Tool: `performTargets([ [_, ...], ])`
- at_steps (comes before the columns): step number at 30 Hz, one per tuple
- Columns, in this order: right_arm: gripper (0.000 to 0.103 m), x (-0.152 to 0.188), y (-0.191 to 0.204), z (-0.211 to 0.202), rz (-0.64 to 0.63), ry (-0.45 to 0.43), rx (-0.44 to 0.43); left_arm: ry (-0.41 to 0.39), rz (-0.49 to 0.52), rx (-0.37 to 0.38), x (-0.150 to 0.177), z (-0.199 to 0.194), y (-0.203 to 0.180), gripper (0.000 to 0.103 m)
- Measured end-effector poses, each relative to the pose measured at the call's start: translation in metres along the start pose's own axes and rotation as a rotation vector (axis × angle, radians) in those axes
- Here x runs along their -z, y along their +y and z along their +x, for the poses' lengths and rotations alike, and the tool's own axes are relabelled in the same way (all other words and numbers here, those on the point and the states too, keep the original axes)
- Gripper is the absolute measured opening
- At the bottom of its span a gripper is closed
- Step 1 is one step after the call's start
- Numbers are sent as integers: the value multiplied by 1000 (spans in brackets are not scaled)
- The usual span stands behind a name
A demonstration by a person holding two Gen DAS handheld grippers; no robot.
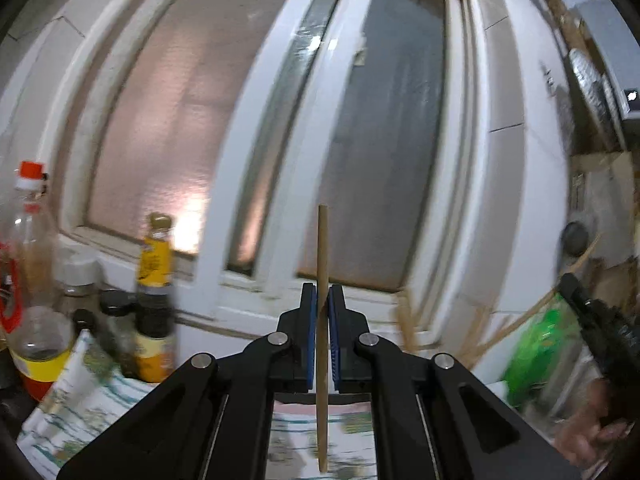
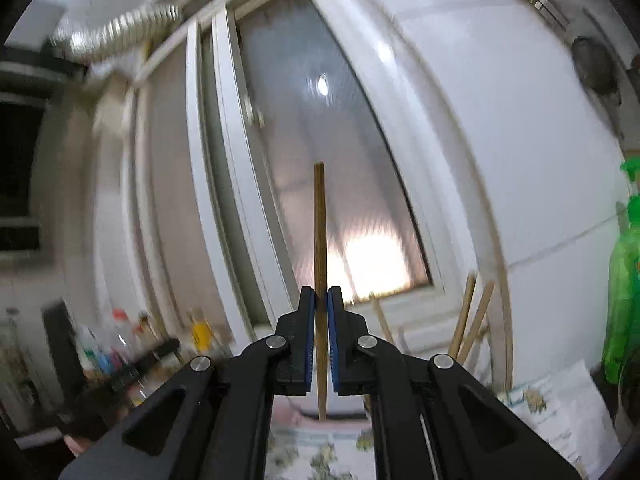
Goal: Organize utensils
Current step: 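Carry both held chopsticks over the white cup and lower them in, then open both grippers and withdraw them from the cup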
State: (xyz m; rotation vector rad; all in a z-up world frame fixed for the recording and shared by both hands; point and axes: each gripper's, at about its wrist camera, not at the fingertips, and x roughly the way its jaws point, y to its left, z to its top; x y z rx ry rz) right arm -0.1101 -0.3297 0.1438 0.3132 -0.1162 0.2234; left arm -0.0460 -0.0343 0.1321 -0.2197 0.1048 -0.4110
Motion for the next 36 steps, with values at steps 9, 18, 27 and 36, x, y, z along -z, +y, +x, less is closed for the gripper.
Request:
performTargets([
  [9, 7, -16, -20, -20, -15, -118, 131, -26, 54, 112, -34, 16, -91, 5],
  [18, 7, -3, -49, 24, -5, 32, 251, -48, 62, 76, -35, 85, -141, 5],
  [27, 7, 12, -67, 53, 23, 151, 202, 13, 86, 16, 1, 125, -138, 5],
  [36, 7, 37, -58, 75, -45, 256, 202, 130, 98, 26, 36, 144, -116, 5],
])
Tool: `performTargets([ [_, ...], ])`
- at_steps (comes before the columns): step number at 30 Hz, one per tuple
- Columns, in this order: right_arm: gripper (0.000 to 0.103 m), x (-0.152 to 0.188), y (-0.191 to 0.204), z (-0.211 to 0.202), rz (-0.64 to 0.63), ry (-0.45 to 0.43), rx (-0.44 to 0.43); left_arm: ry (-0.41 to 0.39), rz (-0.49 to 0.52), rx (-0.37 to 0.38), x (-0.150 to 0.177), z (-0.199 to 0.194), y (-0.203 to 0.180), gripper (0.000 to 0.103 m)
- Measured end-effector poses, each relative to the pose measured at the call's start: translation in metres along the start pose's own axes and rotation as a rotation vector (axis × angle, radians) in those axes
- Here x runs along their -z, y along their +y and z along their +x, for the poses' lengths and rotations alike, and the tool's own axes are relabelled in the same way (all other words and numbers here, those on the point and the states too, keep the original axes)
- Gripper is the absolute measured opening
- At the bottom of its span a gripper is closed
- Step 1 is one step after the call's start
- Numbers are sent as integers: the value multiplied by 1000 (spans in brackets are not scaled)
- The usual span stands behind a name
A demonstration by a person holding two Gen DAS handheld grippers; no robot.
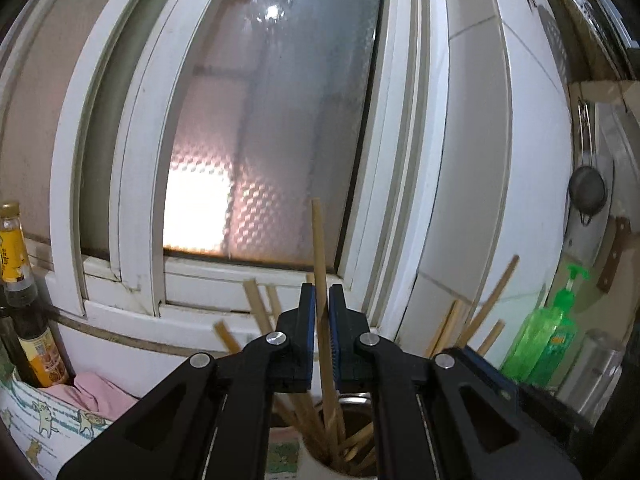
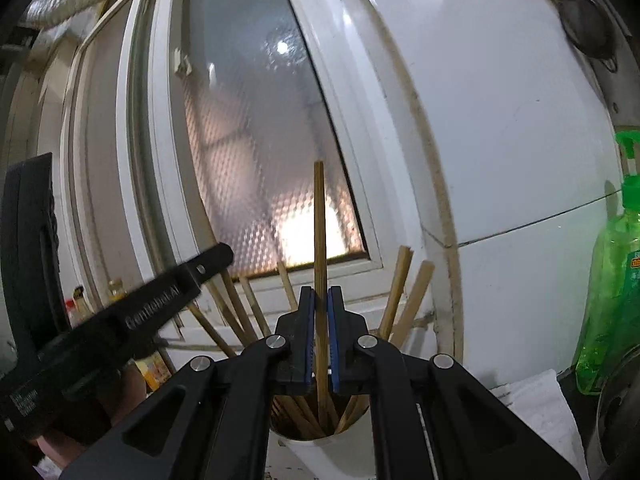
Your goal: Organize utensils
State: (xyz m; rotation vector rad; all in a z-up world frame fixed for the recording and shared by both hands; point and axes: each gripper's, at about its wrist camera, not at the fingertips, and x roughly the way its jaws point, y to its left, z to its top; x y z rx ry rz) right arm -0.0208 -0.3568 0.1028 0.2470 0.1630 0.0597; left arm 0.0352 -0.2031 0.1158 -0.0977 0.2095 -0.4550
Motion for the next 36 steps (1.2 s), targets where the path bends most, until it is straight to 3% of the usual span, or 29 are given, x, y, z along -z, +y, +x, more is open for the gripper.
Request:
performTargets([
  [7, 7, 7, 7, 14, -30, 56, 17, 7, 92, -12, 9, -7, 0, 11],
  [10, 7, 8, 7, 15, -28, 60, 24, -15, 90, -13, 4, -18, 5, 37],
  [11, 7, 8, 7, 14, -24, 62, 23, -26, 92, -16, 2, -22, 6, 50],
  [15, 9, 7, 10, 10, -29, 47, 33, -81, 138, -45, -7, -46, 7, 70],
  [17, 22, 5, 9, 5, -19, 30, 33, -111, 159, -74, -11, -59, 8, 82],
  [19, 53, 3, 9, 0, -7, 8, 24, -139, 184, -97, -14, -73, 10, 91],
  [21, 63, 1, 10, -7, -9, -26, 23, -153, 209, -122, -15, -84, 12, 103],
  [26, 71, 0, 12, -13, -23, -63, 48, -140, 236, -146, -14, -101, 23, 103],
  [29, 91, -2, 11, -20, 11, -95, 27, -113, 236, -153, -10, -105, 34, 103],
  [32, 93, -2, 16, -26, -26, -131, 71, -100, 240, -187, -4, -105, 44, 103],
  [34, 103, -3, 20, -27, -41, -139, 76, -110, 239, -211, 2, -107, 52, 103],
  [36, 103, -3, 23, -29, -46, -150, 72, -102, 239, -220, 9, -107, 61, 103],
])
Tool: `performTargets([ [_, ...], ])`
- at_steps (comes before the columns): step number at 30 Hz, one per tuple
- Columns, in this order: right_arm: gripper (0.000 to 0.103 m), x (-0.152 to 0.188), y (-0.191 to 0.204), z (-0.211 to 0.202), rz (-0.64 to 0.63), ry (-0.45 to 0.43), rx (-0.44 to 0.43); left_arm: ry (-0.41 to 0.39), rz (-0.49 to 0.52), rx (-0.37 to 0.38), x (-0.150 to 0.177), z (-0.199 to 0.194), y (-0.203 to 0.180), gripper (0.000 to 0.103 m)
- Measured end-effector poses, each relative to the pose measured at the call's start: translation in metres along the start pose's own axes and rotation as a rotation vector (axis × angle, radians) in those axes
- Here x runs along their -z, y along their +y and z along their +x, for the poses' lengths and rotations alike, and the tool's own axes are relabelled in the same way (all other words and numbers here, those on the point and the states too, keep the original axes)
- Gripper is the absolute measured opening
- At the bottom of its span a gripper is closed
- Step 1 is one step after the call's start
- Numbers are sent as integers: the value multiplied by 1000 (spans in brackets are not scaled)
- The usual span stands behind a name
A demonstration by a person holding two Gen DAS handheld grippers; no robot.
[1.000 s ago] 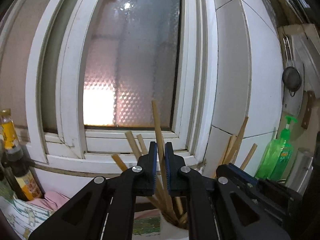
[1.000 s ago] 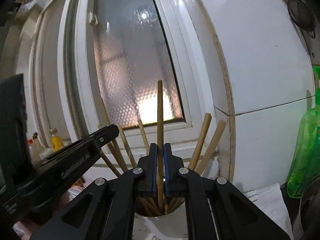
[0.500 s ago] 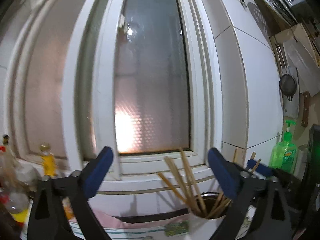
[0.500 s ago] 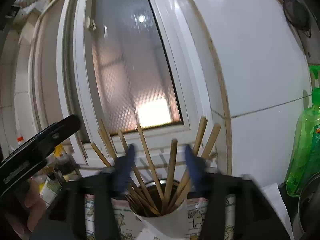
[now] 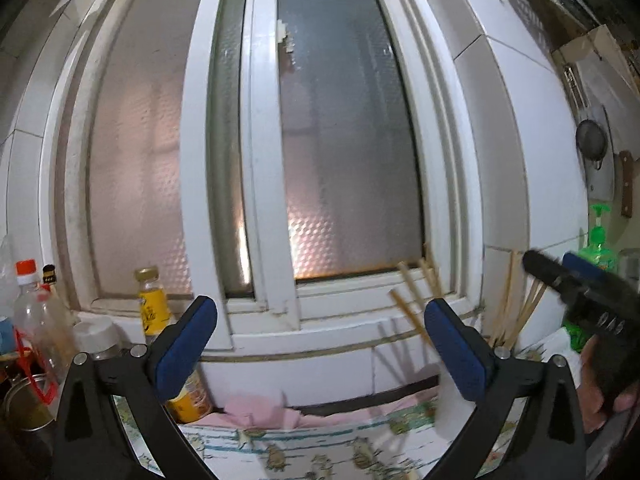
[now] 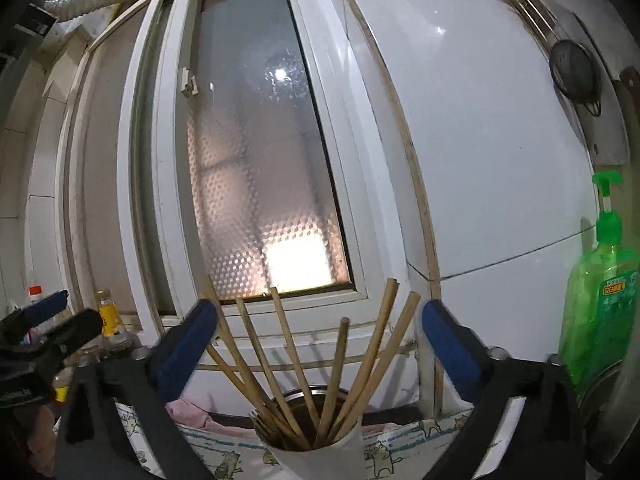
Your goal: Organize utensils
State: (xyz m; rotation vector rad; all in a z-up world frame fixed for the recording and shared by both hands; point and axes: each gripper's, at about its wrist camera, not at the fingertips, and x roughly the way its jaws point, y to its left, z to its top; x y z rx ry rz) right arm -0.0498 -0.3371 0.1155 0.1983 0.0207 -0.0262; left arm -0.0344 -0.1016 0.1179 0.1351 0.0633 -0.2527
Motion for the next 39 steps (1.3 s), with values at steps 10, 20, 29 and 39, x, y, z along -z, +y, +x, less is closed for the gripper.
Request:
performTargets([
  [10, 103, 11, 26, -7, -74, -15, -19, 19, -62, 2, 38, 4, 36, 103],
  [20, 103, 42, 43, -6, -67, -40, 45, 33, -87, -15, 73, 15, 53, 103],
  [29, 103, 77, 68, 1, -193, -9, 62, 49, -48, -53, 81, 20, 45, 103],
  [39, 103, 81, 76, 21, -261, 78, 140, 173, -86, -52, 88, 43, 54, 103],
])
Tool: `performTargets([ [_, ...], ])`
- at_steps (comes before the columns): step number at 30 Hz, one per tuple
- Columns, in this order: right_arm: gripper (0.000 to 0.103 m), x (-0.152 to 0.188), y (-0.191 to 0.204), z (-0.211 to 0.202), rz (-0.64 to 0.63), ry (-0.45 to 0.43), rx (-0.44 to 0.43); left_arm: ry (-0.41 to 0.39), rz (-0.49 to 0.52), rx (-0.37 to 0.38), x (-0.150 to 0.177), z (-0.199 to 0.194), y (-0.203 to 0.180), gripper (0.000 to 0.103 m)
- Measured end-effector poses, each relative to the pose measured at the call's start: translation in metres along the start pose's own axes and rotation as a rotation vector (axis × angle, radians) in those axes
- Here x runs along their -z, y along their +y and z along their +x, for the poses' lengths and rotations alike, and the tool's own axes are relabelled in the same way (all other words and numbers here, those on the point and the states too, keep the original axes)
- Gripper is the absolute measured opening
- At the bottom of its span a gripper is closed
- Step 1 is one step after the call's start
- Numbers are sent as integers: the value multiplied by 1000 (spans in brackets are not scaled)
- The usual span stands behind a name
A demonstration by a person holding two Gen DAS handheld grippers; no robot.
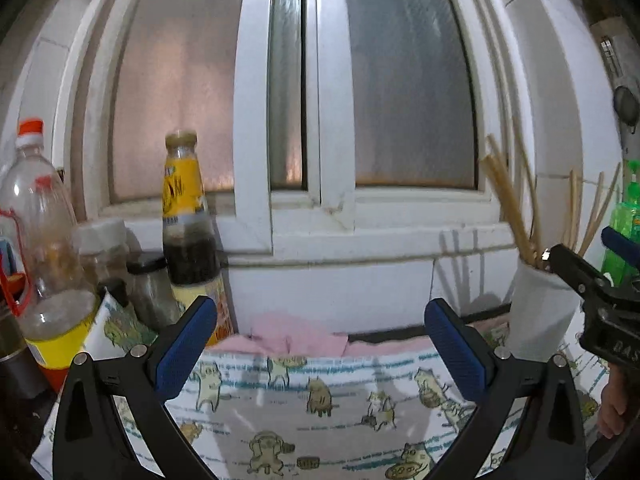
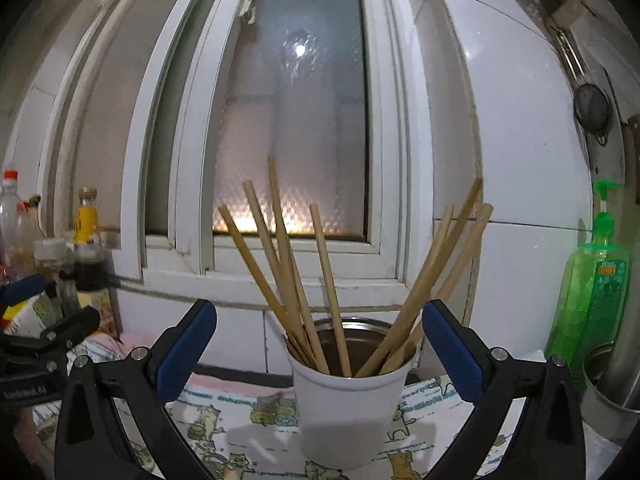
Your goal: Organize utensils
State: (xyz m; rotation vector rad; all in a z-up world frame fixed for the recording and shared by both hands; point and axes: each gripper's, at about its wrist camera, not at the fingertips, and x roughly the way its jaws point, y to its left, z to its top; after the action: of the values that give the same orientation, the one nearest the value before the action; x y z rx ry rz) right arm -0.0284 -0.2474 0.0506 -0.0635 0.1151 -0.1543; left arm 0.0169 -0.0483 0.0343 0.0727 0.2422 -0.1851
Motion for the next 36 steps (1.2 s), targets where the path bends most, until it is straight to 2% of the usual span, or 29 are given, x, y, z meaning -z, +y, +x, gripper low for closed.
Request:
performTargets([
  [6, 103, 3, 8, 3, -52, 23, 2, 28, -21, 2, 2, 5, 4, 103],
  [36, 103, 3, 6, 6, -64, 32, 40, 12, -8, -43, 1, -2, 3, 103],
])
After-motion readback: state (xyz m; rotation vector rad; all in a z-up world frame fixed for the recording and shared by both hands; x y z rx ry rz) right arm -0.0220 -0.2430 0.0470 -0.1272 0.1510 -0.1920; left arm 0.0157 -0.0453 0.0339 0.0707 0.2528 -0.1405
